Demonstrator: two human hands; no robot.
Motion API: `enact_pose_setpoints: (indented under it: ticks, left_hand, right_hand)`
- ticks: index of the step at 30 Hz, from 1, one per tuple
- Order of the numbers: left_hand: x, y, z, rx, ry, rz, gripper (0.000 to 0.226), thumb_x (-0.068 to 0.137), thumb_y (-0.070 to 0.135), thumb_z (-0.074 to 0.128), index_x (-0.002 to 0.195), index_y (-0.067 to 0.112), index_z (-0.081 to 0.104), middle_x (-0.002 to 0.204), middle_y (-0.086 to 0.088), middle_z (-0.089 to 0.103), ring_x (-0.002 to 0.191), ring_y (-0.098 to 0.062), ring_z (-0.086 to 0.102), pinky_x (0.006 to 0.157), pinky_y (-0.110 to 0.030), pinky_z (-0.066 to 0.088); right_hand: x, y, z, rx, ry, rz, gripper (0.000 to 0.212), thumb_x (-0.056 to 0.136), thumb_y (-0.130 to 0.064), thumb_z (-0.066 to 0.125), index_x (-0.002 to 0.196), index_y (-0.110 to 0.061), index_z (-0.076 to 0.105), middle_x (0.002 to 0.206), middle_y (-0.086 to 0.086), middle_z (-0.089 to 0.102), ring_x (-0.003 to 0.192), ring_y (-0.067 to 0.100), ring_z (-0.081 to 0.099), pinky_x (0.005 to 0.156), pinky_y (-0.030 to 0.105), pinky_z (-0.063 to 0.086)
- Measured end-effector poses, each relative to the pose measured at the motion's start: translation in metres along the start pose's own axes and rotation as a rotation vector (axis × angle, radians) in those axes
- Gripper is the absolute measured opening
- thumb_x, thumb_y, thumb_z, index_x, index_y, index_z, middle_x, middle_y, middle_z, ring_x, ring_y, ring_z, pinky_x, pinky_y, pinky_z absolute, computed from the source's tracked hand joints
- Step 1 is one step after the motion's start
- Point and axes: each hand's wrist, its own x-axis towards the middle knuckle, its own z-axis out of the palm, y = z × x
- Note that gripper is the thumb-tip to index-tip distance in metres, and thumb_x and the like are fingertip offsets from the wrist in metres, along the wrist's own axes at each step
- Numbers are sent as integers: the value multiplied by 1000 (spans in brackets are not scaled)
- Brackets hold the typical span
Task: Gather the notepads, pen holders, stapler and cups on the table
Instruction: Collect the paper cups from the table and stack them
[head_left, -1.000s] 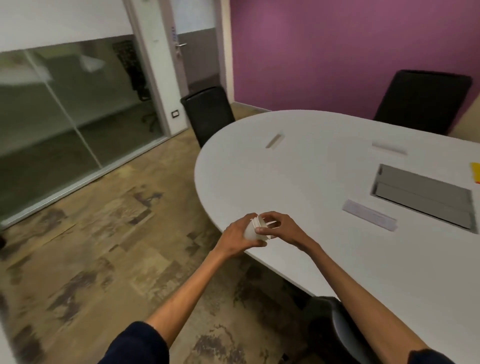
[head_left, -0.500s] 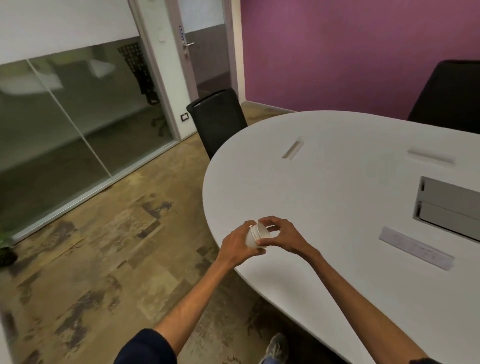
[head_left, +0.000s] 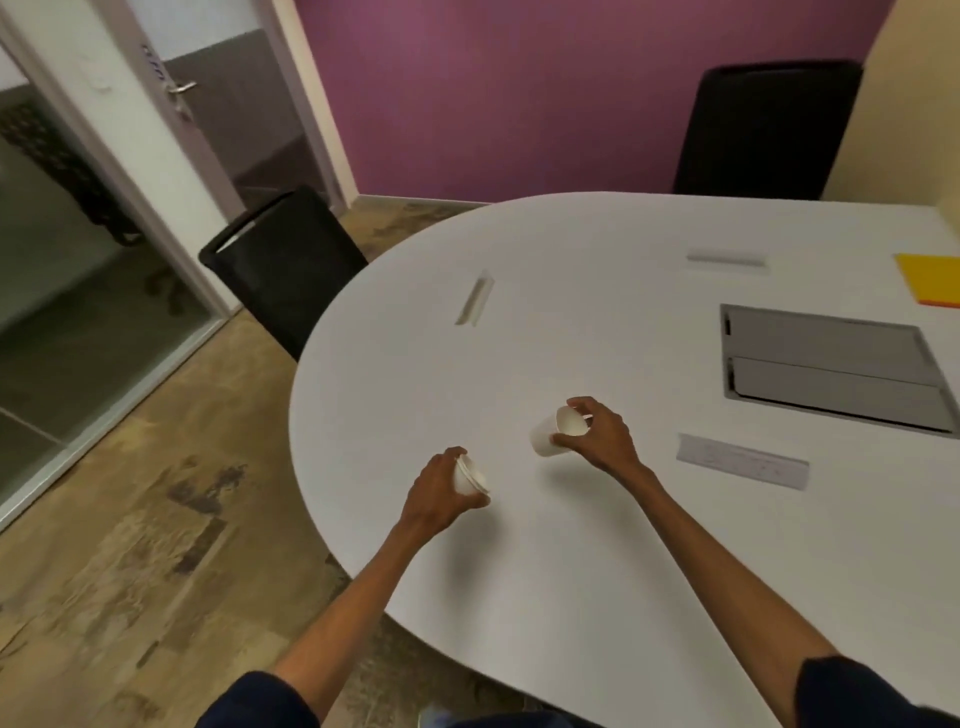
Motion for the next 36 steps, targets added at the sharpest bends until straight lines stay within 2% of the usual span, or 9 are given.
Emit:
enact_pose_setpoints:
  ticks: [5, 10, 13, 19, 27, 31, 36]
  left_hand:
    - [19, 9, 6, 17, -37, 0, 83, 62, 51, 81, 134, 30, 43, 125, 6, 56, 113, -19, 54, 92, -33, 46]
    - [30, 20, 13, 57, -84, 58, 82, 64, 54, 79, 134, 31, 43, 126, 8, 56, 113, -18, 55, 93, -34, 46]
    - [33, 19, 17, 58, -49, 78, 80, 68, 51, 80, 136, 29, 42, 129, 7, 52, 113, -19, 55, 94, -34, 45]
    - [34, 11, 15, 7, -28, 70, 77, 67, 50, 83, 131, 30, 45, 126, 10, 52, 109, -17, 56, 85, -28, 43]
    - [37, 1, 4, -38, 43, 7, 74, 66, 49, 84, 128, 32, 47, 125, 16, 54, 111, -12, 56, 83, -25, 40]
    - [42, -2, -3, -56, 58, -8, 74, 65, 50, 84, 127, 34, 47, 125, 17, 54, 111, -12, 56, 82, -25, 38]
    - [50, -3, -9, -68, 82, -1, 75, 66, 50, 84, 128, 33, 46, 126, 15, 54, 111, -12, 55, 83, -26, 38]
  right_hand:
    - [17, 51, -33, -237, 80, 106, 79, 62, -35, 88, 132, -24, 51, 127, 2, 60, 119, 27, 55, 101, 44, 40]
    - [31, 80, -51, -309, 125, 224, 85, 63, -31, 89, 136, -17, 48, 132, 7, 58, 123, 30, 52, 101, 45, 36]
    - [41, 87, -51, -294, 156, 275, 86, 61, -32, 90, 135, -16, 48, 131, 10, 58, 122, 31, 52, 101, 47, 38]
    - [55, 85, -49, -370, 190, 289, 83, 64, -34, 88, 134, -16, 47, 130, 9, 57, 123, 31, 49, 98, 45, 33]
    - [53, 104, -31, -385, 228, 352, 101, 68, -32, 86, 145, -6, 25, 127, 18, 57, 118, 38, 50, 97, 48, 35]
    - [56, 106, -28, -383, 258, 359, 103, 68, -31, 87, 144, -4, 22, 122, 19, 58, 115, 40, 52, 93, 48, 38]
    - [61, 110, -26, -431, 226, 373, 104, 70, -40, 83, 145, -5, 21, 124, 19, 57, 118, 38, 49, 92, 49, 38]
